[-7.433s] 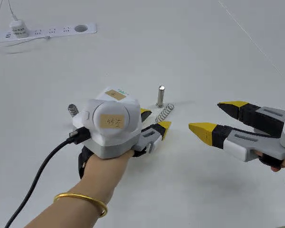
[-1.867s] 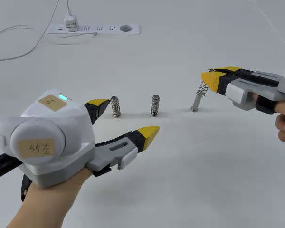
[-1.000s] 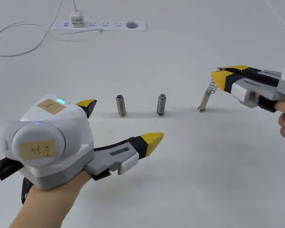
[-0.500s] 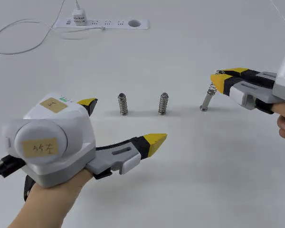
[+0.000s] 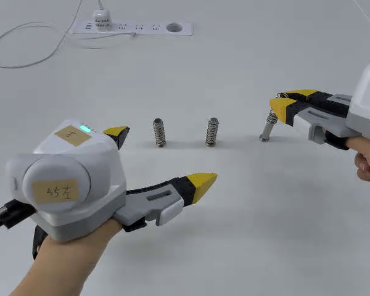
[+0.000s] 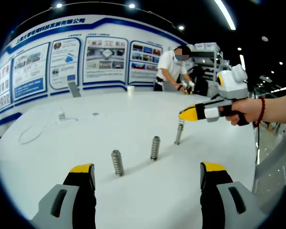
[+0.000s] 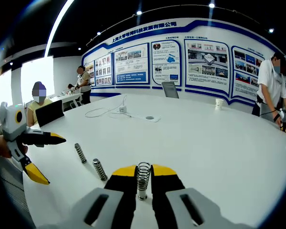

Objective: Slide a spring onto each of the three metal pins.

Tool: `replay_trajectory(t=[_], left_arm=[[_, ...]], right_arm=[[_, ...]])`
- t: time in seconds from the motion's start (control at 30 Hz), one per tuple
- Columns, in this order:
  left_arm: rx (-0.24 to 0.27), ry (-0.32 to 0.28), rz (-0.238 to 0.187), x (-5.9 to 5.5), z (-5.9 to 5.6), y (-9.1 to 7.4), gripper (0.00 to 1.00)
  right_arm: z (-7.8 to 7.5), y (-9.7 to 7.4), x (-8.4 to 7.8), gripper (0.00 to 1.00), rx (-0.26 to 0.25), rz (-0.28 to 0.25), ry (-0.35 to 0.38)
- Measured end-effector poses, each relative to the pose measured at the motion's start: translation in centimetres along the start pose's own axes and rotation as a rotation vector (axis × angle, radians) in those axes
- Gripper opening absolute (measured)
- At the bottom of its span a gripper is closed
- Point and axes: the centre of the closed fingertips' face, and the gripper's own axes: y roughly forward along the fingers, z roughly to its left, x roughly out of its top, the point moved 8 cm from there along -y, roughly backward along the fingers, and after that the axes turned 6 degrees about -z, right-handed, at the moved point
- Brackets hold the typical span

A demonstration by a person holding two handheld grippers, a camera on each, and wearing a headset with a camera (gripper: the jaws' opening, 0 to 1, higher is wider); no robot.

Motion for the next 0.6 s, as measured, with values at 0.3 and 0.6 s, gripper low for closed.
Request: replay_trajectory(t=[0.3, 0.6], left_arm=[[-0.003, 0.002, 0.008, -0.1, -0.1, 0.0, 0.92], [-0.017, 0.012, 0.015, -0.2, -0.3, 0.1, 0.92]], right_arm=[[0.7, 0.1, -1.1, 0.12, 0.014, 0.042, -0.067], [0.6, 0.3, -2.2, 0.12, 0.001, 0.065, -0.039]])
